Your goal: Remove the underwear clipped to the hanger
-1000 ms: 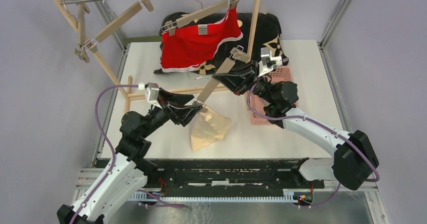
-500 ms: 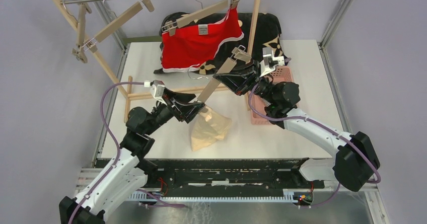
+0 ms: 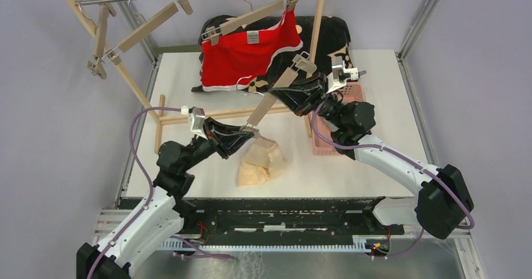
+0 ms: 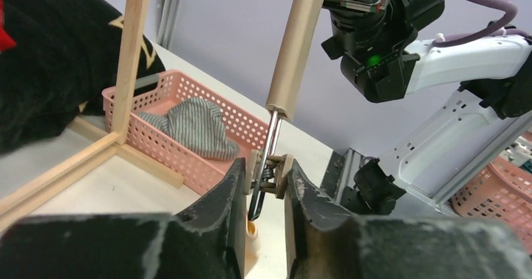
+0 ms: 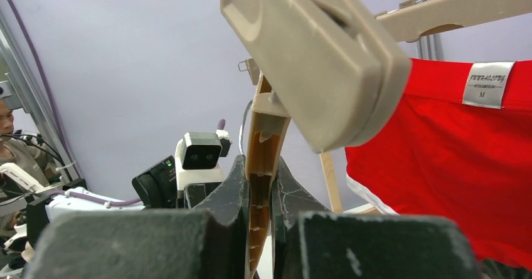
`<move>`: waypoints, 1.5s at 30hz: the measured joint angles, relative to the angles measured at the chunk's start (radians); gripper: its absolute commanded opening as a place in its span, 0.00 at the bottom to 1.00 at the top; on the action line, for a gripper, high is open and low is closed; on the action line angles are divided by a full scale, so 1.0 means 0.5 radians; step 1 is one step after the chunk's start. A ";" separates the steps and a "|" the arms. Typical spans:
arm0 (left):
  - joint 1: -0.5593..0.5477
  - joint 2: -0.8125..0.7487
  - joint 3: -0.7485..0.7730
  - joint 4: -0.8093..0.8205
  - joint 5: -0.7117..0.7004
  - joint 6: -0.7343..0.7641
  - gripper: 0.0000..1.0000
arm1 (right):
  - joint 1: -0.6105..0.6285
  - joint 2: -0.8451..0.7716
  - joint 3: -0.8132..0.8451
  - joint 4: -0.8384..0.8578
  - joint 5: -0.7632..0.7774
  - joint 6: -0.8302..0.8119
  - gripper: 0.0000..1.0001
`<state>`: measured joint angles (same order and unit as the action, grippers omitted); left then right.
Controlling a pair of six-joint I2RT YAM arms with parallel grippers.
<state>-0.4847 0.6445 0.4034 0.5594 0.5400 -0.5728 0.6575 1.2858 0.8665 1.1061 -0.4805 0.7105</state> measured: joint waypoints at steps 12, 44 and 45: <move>0.000 -0.098 0.061 -0.025 -0.192 -0.015 0.62 | 0.013 0.000 0.000 -0.012 -0.019 -0.017 0.01; 0.002 0.314 0.362 -0.052 0.349 0.054 0.03 | 0.004 0.000 0.000 -0.063 -0.125 0.085 0.01; 0.002 0.301 0.362 -0.053 0.356 0.054 0.03 | 0.005 -0.001 0.000 -0.059 -0.130 0.095 0.01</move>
<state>-0.4839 0.7952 0.5842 0.5327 0.7181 -0.5457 0.6598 1.2854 0.8665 1.0767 -0.5457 0.7578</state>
